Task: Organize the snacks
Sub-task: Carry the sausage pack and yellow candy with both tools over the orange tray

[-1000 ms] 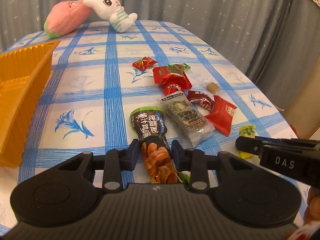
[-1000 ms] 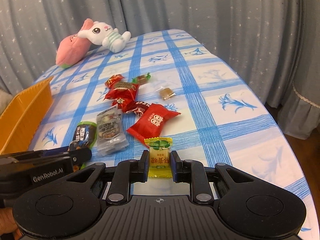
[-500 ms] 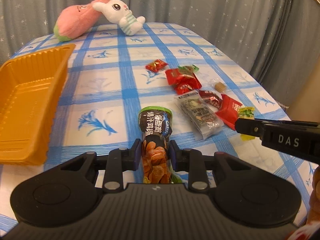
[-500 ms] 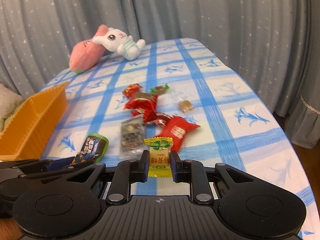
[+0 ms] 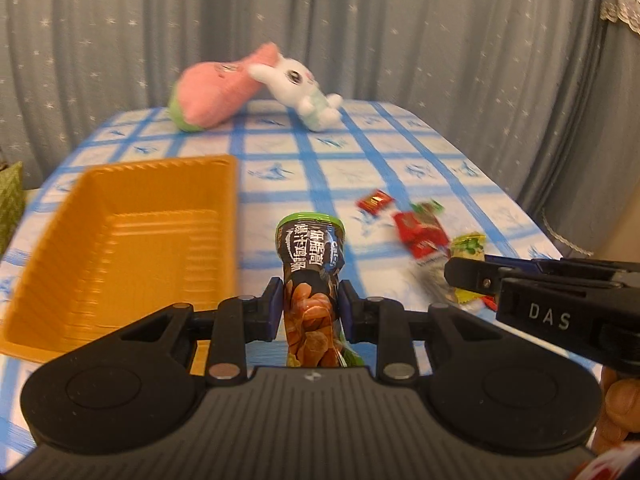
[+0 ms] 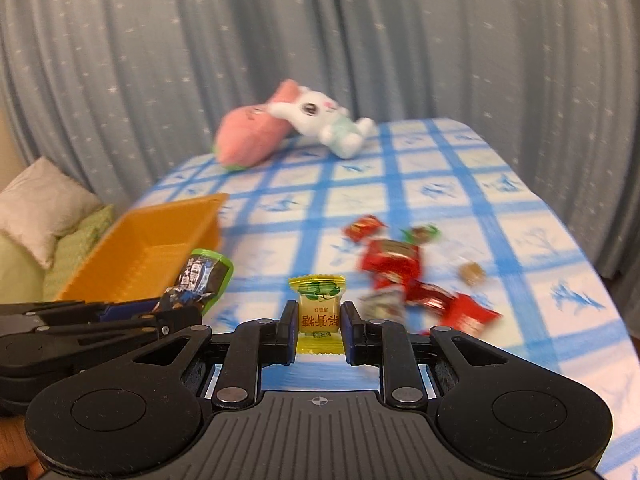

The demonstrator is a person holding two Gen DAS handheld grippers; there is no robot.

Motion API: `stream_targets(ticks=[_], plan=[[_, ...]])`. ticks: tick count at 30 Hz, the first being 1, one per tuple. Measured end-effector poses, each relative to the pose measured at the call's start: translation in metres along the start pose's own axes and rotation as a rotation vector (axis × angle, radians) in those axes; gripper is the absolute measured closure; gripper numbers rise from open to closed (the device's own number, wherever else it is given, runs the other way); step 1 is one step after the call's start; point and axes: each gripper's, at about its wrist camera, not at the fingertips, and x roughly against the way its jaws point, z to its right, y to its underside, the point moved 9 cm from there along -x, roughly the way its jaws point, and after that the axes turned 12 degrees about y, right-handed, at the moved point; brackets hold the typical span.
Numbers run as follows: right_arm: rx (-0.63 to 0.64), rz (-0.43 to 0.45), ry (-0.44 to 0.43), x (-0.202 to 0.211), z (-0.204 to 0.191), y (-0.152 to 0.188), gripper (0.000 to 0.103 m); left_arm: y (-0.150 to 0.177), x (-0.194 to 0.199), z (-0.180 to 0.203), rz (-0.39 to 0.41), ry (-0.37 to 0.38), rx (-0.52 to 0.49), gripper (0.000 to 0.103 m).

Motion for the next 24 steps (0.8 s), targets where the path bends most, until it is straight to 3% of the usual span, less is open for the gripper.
stream_targets(ticks=[12, 17, 24], plan=[[0.113, 0.026, -0.162, -0.012, -0.113, -0.019, 0.081, -0.021, 0.05, -0.105, 0.04, -0.138, 0.037, 0.077], [0.157, 0.0, -0.205, -0.029, -0.15, -0.015, 0.081, -0.019, 0.047, -0.143, 0.021, -0.148, 0.059, 0.077], [0.185, -0.047, -0.23, -0.057, -0.173, -0.009, 0.081, -0.008, 0.029, -0.167, -0.01, -0.129, 0.091, 0.077]])
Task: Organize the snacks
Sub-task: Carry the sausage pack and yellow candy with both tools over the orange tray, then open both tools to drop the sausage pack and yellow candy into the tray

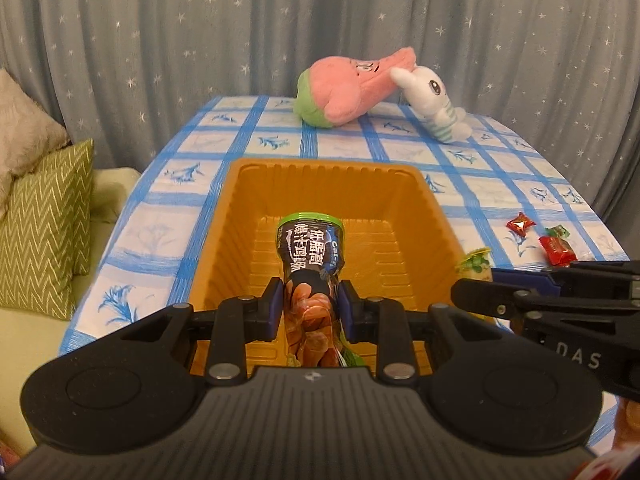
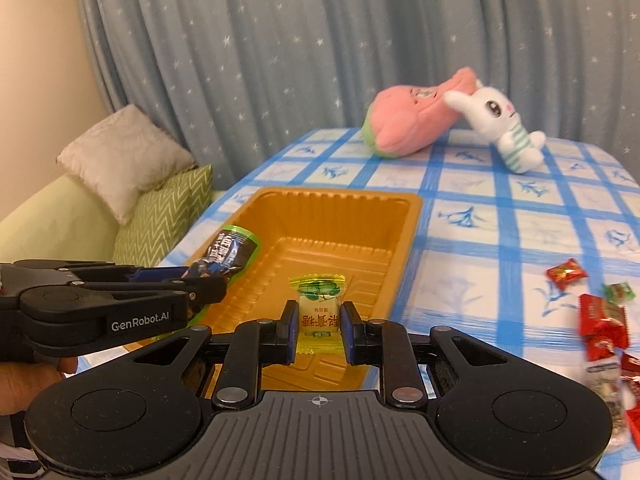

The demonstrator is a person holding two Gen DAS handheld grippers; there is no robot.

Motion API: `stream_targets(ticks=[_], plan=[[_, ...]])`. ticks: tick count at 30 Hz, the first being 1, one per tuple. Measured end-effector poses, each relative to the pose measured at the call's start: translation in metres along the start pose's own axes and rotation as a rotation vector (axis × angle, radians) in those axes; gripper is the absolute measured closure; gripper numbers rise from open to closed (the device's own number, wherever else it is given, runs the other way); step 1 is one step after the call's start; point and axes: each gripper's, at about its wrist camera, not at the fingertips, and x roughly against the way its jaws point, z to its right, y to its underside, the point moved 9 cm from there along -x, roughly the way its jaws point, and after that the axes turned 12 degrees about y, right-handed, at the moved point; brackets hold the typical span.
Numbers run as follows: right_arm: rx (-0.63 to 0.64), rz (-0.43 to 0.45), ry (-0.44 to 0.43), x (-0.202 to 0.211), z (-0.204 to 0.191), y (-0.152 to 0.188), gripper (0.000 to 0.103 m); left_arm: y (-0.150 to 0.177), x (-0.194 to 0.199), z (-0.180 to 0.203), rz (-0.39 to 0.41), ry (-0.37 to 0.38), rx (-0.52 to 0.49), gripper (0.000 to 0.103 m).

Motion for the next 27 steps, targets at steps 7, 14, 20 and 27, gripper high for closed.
stream_targets(ticks=[7, 14, 20, 27], plan=[[0.006, -0.022, -0.004, -0.015, -0.004, 0.001, 0.081, 0.002, -0.01, -0.008, -0.01, 0.021, 0.017, 0.077], [0.009, -0.031, 0.002, -0.019, -0.005, 0.003, 0.081, 0.006, -0.014, -0.02, -0.014, -0.012, 0.031, 0.076], [-0.001, -0.032, -0.006, -0.019, -0.005, 0.003, 0.081, 0.008, -0.009, -0.025, -0.013, -0.011, 0.049, 0.075], [0.003, -0.02, -0.038, -0.017, -0.012, 0.001, 0.081, 0.01, -0.005, -0.033, -0.008, -0.024, 0.072, 0.068]])
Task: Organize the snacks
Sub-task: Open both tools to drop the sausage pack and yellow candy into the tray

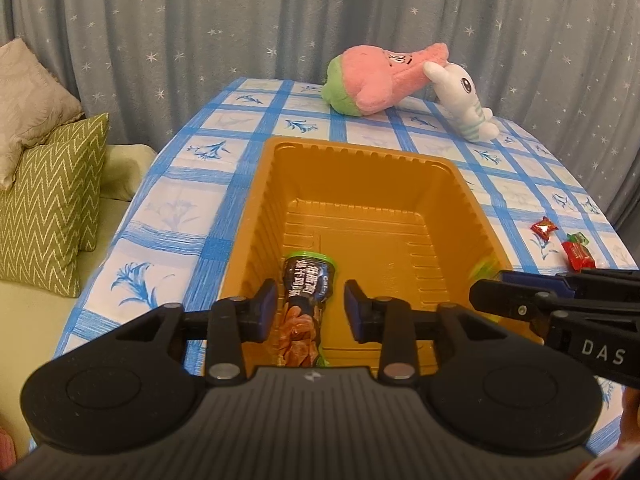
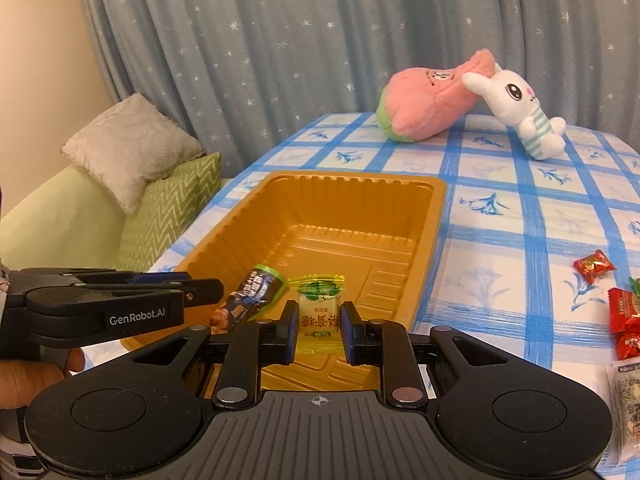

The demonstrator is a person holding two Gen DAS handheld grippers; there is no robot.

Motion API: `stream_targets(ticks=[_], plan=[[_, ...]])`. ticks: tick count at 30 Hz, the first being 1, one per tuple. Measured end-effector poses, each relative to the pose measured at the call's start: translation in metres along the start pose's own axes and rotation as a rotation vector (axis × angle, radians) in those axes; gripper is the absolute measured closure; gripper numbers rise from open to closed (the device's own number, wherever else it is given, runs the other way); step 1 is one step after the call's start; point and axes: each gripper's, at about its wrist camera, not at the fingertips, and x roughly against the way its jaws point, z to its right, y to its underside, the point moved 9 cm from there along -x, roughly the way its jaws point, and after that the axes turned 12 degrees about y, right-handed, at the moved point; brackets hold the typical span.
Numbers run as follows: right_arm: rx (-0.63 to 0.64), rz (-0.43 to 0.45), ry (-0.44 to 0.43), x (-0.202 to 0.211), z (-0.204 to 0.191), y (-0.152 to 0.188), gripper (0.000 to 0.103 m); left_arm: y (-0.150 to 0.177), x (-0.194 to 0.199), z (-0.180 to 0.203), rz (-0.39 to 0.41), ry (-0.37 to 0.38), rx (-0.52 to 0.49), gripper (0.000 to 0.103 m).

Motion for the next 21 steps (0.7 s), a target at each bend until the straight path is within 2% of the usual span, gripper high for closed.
stream_targets(ticks=[2, 3, 4, 6, 16, 21], plan=[[-0.009, -0.001, -0.006, -0.001, 0.0, 0.0, 0.079, 0.001, 0.001, -0.001, 0.0, -0.003, -0.001, 0.066], [-0.021, 0.002, -0.005, -0.001, 0.002, -0.001, 0.072, 0.001, 0.001, -0.001, -0.002, -0.004, -0.002, 0.064], [-0.03, 0.005, -0.001, 0.0, 0.004, -0.001, 0.058, 0.002, 0.002, -0.001, -0.003, -0.005, -0.003, 0.064], [-0.045, 0.022, 0.013, 0.003, 0.009, -0.004, 0.048, 0.002, 0.002, -0.001, -0.005, -0.001, -0.001, 0.063], [-0.086, 0.051, 0.066, 0.016, 0.028, -0.008, 0.048, 0.004, 0.003, 0.011, -0.003, 0.012, -0.039, 0.061], [-0.073, 0.05, 0.079, 0.018, 0.027, -0.005, 0.048, 0.004, 0.004, 0.016, -0.002, 0.012, -0.058, 0.056]])
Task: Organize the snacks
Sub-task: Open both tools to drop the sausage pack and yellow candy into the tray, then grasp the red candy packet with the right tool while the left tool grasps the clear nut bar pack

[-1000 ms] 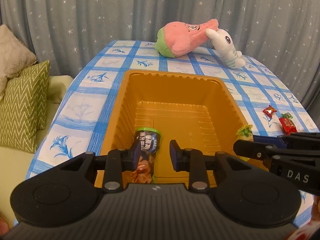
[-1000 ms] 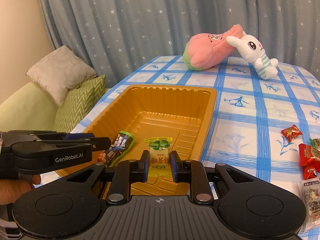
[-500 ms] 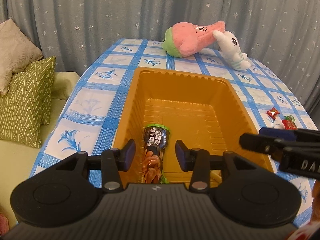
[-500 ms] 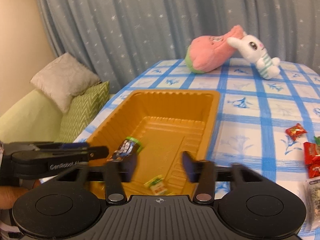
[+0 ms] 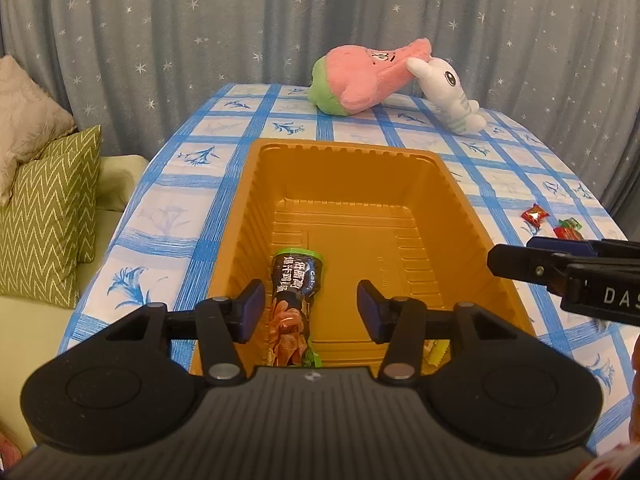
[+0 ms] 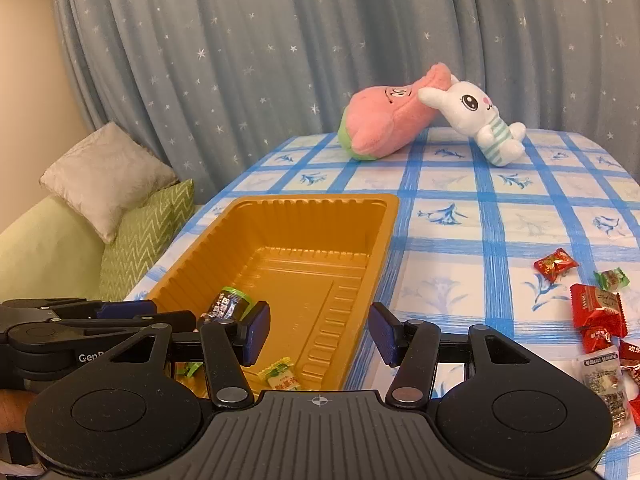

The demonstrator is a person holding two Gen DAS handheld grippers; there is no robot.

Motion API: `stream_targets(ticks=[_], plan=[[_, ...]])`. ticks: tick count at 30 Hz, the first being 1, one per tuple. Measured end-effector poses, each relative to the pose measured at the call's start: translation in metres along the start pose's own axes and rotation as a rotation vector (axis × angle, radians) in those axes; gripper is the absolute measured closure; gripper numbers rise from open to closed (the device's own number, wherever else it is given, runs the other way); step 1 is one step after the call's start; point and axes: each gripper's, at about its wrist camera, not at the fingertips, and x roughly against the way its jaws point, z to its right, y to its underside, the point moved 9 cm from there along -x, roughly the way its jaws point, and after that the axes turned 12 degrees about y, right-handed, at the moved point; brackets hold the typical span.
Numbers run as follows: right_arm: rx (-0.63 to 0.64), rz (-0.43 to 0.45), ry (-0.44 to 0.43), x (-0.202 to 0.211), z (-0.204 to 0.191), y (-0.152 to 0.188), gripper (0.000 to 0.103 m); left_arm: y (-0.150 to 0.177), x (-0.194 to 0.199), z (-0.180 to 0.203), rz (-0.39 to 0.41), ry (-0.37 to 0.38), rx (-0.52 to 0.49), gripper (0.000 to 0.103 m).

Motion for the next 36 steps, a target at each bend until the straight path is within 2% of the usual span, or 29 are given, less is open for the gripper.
stream_targets(ticks=[14, 19, 29, 36], plan=[[-0.001, 0.033, 0.08, 0.015, 0.027, -0.001, 0.048, -0.007, 0.005, 0.023, 0.036, 0.054, 0.017, 0.047], [-0.031, 0.047, 0.125, 0.029, 0.052, 0.004, 0.037, -0.01, 0.009, 0.046, 0.051, 0.078, 0.001, 0.043], [-0.067, 0.071, 0.224, 0.071, 0.1, 0.028, 0.033, 0.001, 0.019, 0.101, 0.063, 0.132, -0.044, 0.037], [-0.11, 0.087, 0.297, 0.105, 0.133, 0.052, 0.028, 0.016, 0.023, 0.145, 0.064, 0.172, -0.084, 0.026]])
